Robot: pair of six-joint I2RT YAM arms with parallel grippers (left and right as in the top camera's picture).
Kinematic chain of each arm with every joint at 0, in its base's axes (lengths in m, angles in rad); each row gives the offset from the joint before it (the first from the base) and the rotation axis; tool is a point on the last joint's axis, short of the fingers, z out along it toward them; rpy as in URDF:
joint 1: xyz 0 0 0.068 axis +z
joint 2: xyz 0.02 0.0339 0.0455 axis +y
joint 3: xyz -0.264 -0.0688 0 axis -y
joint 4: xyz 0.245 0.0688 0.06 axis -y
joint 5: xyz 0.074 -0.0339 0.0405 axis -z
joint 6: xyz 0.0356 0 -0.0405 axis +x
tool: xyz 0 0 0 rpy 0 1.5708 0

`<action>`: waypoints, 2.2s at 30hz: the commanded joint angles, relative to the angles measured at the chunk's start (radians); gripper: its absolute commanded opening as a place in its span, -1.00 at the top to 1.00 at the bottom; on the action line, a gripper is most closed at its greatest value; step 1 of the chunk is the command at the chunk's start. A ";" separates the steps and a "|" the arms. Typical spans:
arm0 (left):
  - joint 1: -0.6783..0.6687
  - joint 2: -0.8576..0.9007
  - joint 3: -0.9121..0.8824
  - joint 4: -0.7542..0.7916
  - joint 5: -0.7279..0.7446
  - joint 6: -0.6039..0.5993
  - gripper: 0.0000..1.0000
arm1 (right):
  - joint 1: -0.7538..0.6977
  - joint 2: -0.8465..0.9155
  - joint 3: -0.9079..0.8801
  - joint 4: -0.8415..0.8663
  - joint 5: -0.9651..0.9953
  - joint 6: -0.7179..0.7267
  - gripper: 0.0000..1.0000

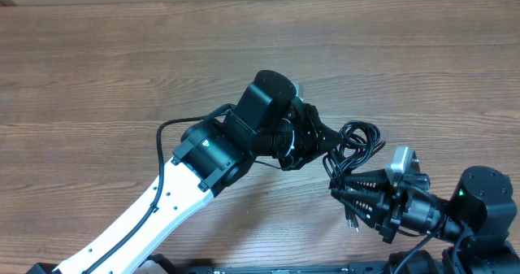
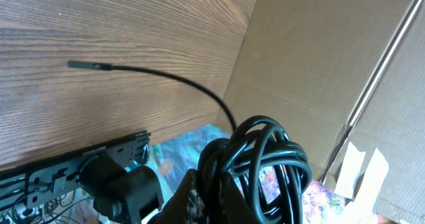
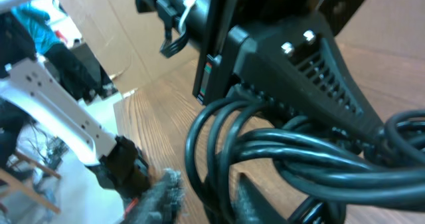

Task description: Untangle cables

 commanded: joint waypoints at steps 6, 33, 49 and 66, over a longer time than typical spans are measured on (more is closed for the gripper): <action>-0.007 -0.003 0.007 0.008 -0.009 0.026 0.91 | 0.006 -0.002 0.027 0.012 -0.018 -0.002 0.92; -0.006 -0.003 0.007 -0.093 -0.190 0.151 0.91 | 0.006 -0.002 0.027 0.080 0.056 0.157 -0.01; -0.021 -0.003 0.007 -0.005 -0.156 0.034 0.91 | 0.006 -0.002 0.027 -0.028 0.076 0.043 -0.58; -0.074 -0.003 0.007 0.040 -0.139 -0.002 0.91 | 0.006 -0.002 0.026 0.005 0.076 0.043 0.57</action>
